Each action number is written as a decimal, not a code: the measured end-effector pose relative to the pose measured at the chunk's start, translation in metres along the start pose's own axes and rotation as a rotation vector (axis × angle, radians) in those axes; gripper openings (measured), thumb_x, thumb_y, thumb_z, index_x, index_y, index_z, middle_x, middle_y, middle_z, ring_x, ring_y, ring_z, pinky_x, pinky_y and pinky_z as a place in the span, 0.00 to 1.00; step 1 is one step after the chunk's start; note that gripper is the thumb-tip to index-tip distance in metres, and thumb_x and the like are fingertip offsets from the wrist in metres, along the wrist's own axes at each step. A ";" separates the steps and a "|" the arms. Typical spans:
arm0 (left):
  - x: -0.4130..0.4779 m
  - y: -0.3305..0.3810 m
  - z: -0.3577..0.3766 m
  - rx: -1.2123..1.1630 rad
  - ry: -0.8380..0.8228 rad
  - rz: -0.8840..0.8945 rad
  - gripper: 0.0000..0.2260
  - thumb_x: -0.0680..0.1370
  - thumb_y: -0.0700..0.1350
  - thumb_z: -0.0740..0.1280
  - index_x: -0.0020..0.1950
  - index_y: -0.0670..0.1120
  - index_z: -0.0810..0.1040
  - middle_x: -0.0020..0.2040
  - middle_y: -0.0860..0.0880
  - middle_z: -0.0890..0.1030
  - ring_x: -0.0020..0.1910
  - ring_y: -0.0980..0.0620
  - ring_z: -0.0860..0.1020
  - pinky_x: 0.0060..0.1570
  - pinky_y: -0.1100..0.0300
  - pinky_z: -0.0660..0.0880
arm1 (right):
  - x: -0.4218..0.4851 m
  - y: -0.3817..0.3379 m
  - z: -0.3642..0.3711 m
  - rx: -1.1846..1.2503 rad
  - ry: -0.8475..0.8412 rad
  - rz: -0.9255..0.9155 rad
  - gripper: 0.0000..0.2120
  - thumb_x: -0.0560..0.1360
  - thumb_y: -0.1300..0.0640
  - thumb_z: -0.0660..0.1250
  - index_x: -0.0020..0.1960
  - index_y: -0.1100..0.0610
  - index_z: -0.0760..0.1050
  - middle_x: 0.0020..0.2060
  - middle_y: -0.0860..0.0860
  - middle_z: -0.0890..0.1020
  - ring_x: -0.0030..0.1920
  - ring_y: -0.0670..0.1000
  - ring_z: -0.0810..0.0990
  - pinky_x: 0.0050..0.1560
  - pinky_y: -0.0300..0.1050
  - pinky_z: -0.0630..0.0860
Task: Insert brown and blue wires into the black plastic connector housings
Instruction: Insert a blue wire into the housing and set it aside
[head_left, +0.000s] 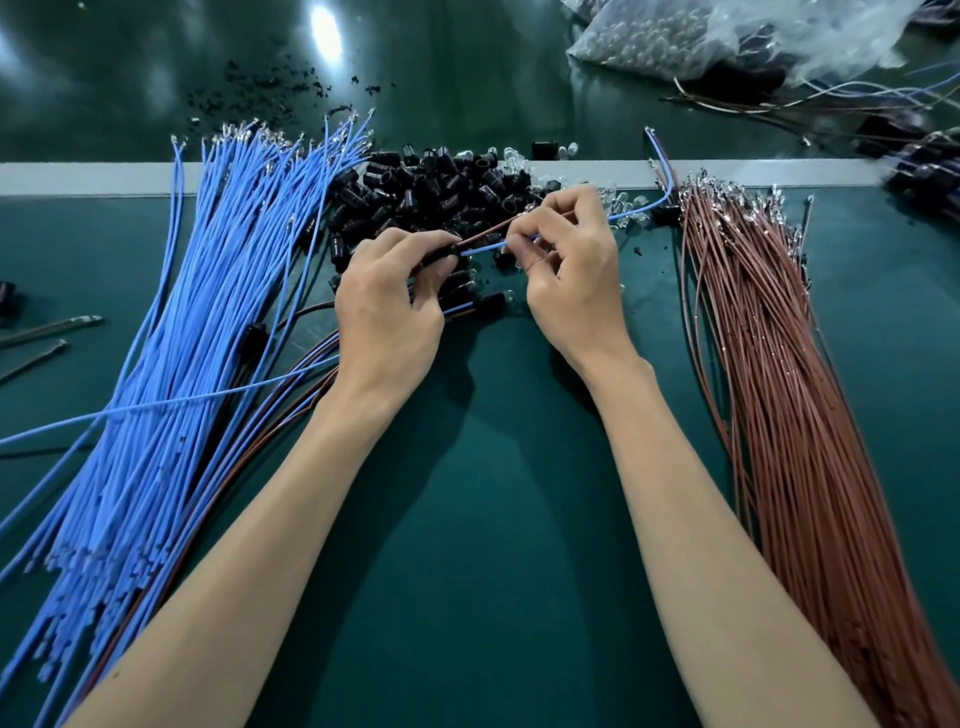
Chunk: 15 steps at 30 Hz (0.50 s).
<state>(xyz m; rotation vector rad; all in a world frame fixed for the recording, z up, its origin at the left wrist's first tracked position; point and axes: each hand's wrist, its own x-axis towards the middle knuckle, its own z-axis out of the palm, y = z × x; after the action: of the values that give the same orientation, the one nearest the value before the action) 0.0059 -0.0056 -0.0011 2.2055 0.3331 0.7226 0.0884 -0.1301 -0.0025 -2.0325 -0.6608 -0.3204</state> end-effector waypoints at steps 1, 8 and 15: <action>0.000 0.000 0.000 0.004 -0.003 0.006 0.09 0.78 0.39 0.66 0.57 0.43 0.81 0.47 0.52 0.77 0.49 0.46 0.76 0.51 0.50 0.74 | 0.000 0.001 0.000 -0.006 0.012 -0.003 0.04 0.74 0.69 0.66 0.43 0.65 0.80 0.45 0.55 0.69 0.41 0.46 0.70 0.43 0.26 0.66; -0.001 -0.001 0.001 0.030 -0.017 0.022 0.09 0.78 0.40 0.67 0.57 0.43 0.82 0.48 0.48 0.80 0.49 0.47 0.76 0.51 0.52 0.73 | 0.000 0.003 0.002 -0.033 0.013 -0.021 0.06 0.74 0.69 0.65 0.44 0.64 0.80 0.41 0.56 0.75 0.39 0.45 0.72 0.43 0.28 0.67; 0.000 0.001 -0.001 0.054 -0.019 0.039 0.09 0.78 0.41 0.68 0.57 0.44 0.82 0.48 0.48 0.81 0.50 0.48 0.75 0.51 0.57 0.71 | 0.000 0.001 0.002 -0.047 0.025 -0.056 0.08 0.73 0.72 0.64 0.43 0.65 0.80 0.39 0.60 0.77 0.39 0.47 0.72 0.42 0.25 0.65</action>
<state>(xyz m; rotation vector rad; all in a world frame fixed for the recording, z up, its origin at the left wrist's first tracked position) 0.0052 -0.0060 -0.0001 2.2736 0.3042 0.7214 0.0885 -0.1291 -0.0039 -2.0542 -0.7019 -0.3967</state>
